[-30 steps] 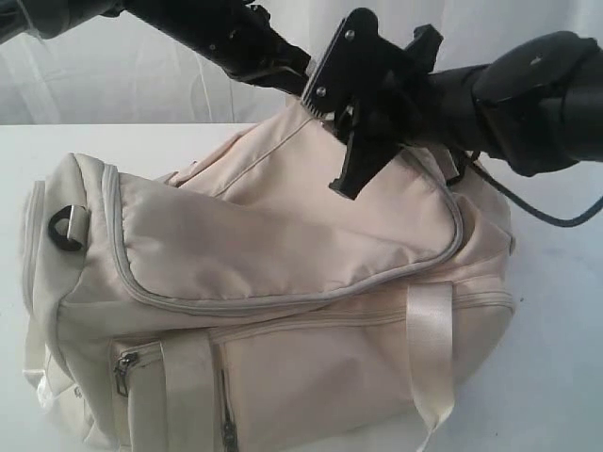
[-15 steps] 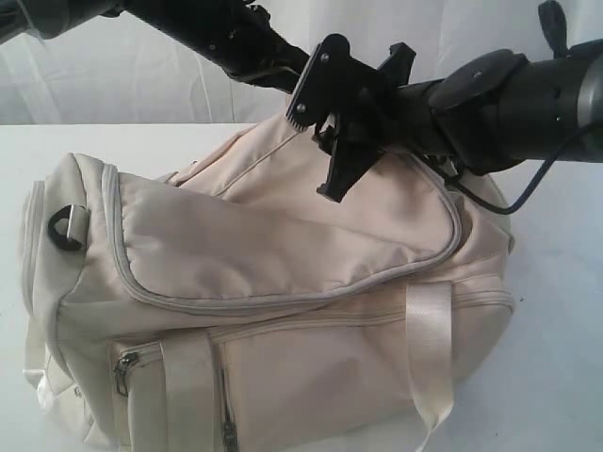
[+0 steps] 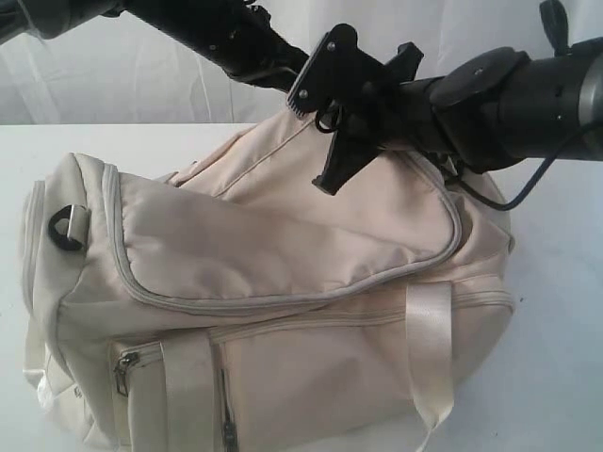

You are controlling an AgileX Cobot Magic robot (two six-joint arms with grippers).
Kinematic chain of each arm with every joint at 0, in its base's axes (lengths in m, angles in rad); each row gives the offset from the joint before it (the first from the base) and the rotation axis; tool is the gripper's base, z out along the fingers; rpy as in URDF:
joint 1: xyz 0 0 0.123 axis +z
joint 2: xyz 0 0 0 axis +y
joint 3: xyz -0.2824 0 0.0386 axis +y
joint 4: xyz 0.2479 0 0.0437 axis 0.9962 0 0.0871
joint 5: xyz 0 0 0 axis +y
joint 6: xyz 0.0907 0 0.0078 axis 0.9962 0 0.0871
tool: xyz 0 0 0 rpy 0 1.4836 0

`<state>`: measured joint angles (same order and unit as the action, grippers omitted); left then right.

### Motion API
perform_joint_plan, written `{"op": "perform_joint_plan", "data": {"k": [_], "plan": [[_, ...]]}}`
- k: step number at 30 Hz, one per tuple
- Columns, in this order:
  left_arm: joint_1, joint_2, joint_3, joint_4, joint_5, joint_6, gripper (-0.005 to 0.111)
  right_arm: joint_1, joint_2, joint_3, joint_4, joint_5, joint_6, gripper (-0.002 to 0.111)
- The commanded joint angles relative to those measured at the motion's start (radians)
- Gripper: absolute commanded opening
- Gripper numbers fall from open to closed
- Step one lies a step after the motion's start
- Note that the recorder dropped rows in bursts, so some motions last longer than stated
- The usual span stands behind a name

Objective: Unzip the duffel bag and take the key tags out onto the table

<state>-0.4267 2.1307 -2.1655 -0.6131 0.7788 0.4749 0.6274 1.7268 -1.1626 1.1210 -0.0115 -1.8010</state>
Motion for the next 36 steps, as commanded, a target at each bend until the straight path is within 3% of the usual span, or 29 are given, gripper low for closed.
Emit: {"op": "perform_joint_plan", "data": {"k": [1,16,19,23,25,30,36], "plan": [[-0.004,-0.047,-0.012,-0.060,0.008,-0.004,0.000,0.000,-0.048,0.000,0.006,-0.011,0.032,0.000],[-0.004,-0.047,-0.012,-0.059,0.008,-0.004,0.000,0.000,-0.172,0.124,0.008,-0.067,0.055,0.000],[-0.004,-0.047,-0.012,-0.059,0.008,-0.004,0.000,0.000,-0.166,0.124,0.008,-0.101,0.053,0.012],[-0.004,-0.047,-0.012,-0.059,0.008,-0.004,0.000,0.000,-0.150,0.110,-0.002,-0.136,0.053,0.049],[-0.004,-0.047,-0.012,-0.059,0.006,-0.004,0.000,0.000,-0.140,0.097,-0.027,-0.114,0.053,0.060],[-0.004,-0.047,-0.012,-0.059,0.004,-0.004,0.000,0.000,-0.082,0.035,-0.039,-0.063,0.053,0.062],[-0.004,-0.047,-0.012,-0.059,0.006,-0.004,0.000,0.000,-0.047,0.010,0.030,-0.159,0.088,0.062]]}}
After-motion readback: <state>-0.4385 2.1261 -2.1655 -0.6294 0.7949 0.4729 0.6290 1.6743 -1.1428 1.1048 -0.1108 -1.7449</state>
